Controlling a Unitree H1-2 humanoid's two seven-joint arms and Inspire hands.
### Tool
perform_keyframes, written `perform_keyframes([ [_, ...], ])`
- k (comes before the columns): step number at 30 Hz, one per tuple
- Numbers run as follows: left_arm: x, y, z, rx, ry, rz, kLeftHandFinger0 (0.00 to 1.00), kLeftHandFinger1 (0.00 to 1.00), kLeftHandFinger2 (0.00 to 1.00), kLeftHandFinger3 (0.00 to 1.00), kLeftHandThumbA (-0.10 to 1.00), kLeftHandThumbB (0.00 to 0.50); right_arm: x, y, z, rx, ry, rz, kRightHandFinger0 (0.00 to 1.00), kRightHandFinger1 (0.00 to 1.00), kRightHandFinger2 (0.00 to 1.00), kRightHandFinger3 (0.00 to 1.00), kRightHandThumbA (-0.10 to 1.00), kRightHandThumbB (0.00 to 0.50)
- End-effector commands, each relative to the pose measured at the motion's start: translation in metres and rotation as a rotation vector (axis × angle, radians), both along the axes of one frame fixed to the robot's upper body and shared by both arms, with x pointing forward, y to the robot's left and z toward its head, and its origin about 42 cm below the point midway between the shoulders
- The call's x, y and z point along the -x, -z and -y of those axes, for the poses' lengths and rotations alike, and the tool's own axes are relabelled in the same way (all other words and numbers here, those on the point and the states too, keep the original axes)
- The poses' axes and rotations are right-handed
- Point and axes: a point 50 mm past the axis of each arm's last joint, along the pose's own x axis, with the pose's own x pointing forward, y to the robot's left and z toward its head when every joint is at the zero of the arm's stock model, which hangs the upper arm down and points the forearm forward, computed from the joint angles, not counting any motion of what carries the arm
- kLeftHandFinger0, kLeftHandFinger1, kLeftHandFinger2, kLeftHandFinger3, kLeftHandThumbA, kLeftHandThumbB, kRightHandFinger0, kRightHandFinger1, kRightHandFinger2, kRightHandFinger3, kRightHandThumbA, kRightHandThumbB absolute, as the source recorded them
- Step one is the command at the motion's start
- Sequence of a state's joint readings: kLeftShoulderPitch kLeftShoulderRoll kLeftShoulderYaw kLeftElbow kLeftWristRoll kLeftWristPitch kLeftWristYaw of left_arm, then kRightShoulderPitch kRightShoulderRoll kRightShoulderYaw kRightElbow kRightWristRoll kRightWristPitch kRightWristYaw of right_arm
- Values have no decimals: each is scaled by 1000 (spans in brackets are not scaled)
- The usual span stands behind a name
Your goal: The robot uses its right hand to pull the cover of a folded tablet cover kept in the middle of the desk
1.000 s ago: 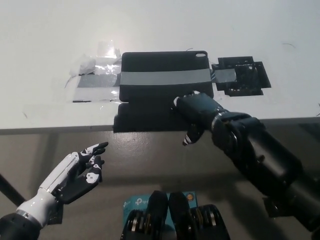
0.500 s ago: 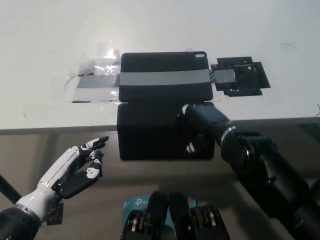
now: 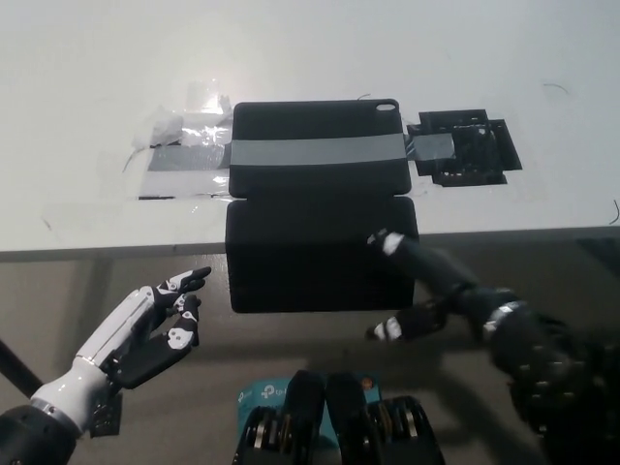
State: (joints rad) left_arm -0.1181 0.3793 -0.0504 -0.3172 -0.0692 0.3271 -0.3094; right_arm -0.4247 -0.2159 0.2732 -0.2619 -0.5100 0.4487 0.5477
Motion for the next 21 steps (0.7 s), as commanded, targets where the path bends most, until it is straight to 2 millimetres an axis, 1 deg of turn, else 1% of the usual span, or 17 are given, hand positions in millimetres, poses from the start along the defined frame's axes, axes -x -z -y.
perform_keyframes([
  [1,1,-8,0,-2,24,20,938,1000,1000,1000,1000,377,19,-32,31,-189,-20,43,1000,864,906,1000,1000,305],
  [2,1,-8,1,3,25,21,933,1000,1000,1000,1000,353,22,-32,43,-209,19,52,923,840,921,1000,1000,307],
  [3,1,-8,1,5,22,23,923,1000,1000,1000,1000,351,24,-31,49,-228,42,52,897,842,925,1000,1000,311],
  [4,1,-8,1,9,25,19,926,1000,1000,1000,1000,336,27,-25,64,-260,101,49,872,851,931,1000,1000,294],
  [6,2,-6,1,18,21,20,925,1000,1000,1000,1000,329,32,-15,79,-328,139,24,833,843,938,1000,1000,252],
  [7,2,-6,1,16,21,21,922,1000,1000,1000,1000,327,34,-8,87,-359,156,15,814,853,973,1000,1000,243],
  [8,2,-5,1,14,21,21,920,1000,1000,1000,1000,330,35,-2,92,-380,169,10,802,855,979,1000,1000,251],
  [9,3,-5,0,17,21,17,920,1000,1000,1000,1000,330,36,10,100,-413,198,-2,785,855,979,1000,1000,242],
  [11,3,-5,0,18,20,16,915,1000,1000,1000,1000,334,38,22,106,-451,228,-15,778,863,979,1000,1000,254],
  [12,3,-5,0,20,22,17,914,1000,1000,1000,1000,332,41,35,109,-517,267,-53,797,886,998,1000,1000,258],
  [14,6,-3,0,26,25,13,916,1000,1000,1000,1000,323,45,49,112,-551,310,-91,817,899,1000,1000,1000,275],
  [15,6,-3,0,25,27,13,926,1000,1000,1000,1000,325,45,56,112,-551,315,-99,813,900,1000,1000,1000,234],
  [16,6,-3,0,27,30,16,928,1000,1000,1000,1000,315,45,59,111,-552,319,-107,803,904,1000,1000,1000,200],
  [17,5,-3,-1,27,30,15,928,1000,1000,1000,1000,318,45,60,110,-559,320,-114,813,914,1000,1000,1000,192],
  [19,7,-2,-2,23,28,10,931,1000,1000,1000,1000,324,47,62,108,-567,320,-127,839,923,1000,1000,1000,193],
  [20,7,-3,-3,16,27,11,933,1000,1000,1000,1000,320,46,63,107,-568,314,-124,819,904,1000,1000,1000,219],
  [21,7,-3,-3,21,26,5,935,1000,1000,1000,1000,321,46,64,106,-571,312,-127,810,898,1000,1000,1000,212],
])
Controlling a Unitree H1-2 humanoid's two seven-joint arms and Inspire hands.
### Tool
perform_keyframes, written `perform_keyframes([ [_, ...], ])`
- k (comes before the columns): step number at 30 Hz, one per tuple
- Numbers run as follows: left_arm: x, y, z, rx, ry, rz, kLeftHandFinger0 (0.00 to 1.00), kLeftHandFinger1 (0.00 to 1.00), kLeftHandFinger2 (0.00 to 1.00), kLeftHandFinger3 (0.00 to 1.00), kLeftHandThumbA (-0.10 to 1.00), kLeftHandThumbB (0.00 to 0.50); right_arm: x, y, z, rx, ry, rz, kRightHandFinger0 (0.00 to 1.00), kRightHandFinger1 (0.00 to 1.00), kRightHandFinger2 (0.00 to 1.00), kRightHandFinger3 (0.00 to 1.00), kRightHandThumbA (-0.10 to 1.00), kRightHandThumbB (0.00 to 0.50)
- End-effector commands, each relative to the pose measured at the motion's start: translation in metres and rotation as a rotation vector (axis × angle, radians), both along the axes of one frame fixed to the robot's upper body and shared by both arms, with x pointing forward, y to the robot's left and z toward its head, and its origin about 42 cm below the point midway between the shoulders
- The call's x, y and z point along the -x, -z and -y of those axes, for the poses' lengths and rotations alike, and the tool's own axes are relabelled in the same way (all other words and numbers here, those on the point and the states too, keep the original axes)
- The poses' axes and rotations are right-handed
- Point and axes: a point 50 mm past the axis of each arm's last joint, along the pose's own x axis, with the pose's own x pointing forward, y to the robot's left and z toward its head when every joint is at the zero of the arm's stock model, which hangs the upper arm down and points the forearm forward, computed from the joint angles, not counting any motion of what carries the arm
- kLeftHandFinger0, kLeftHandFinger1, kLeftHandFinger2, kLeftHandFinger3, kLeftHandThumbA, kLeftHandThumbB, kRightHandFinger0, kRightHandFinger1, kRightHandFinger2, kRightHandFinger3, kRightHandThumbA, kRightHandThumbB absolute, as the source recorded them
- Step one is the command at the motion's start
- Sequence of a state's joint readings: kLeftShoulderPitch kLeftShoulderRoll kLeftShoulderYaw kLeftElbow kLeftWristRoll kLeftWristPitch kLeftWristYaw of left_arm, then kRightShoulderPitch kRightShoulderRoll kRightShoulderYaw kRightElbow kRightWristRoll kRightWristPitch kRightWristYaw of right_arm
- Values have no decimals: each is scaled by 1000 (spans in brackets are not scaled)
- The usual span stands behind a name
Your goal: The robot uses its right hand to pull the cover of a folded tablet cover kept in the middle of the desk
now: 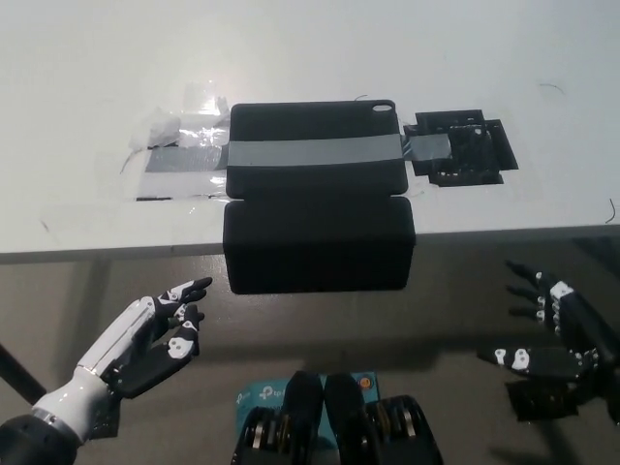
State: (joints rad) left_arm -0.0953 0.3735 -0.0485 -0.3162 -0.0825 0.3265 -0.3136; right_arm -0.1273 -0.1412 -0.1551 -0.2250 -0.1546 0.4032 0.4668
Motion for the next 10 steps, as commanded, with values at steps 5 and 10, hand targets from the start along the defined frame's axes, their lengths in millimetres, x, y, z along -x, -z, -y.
perform_keyframes([
  [5,1,-10,-4,3,24,32,940,1000,1000,1000,1000,330,-6,-15,-3,-54,4,120,781,887,992,1000,1000,219],
  [10,2,-9,-4,5,23,31,935,1000,1000,1000,1000,314,-7,-15,-3,-54,4,125,766,877,993,1000,1000,208],
])
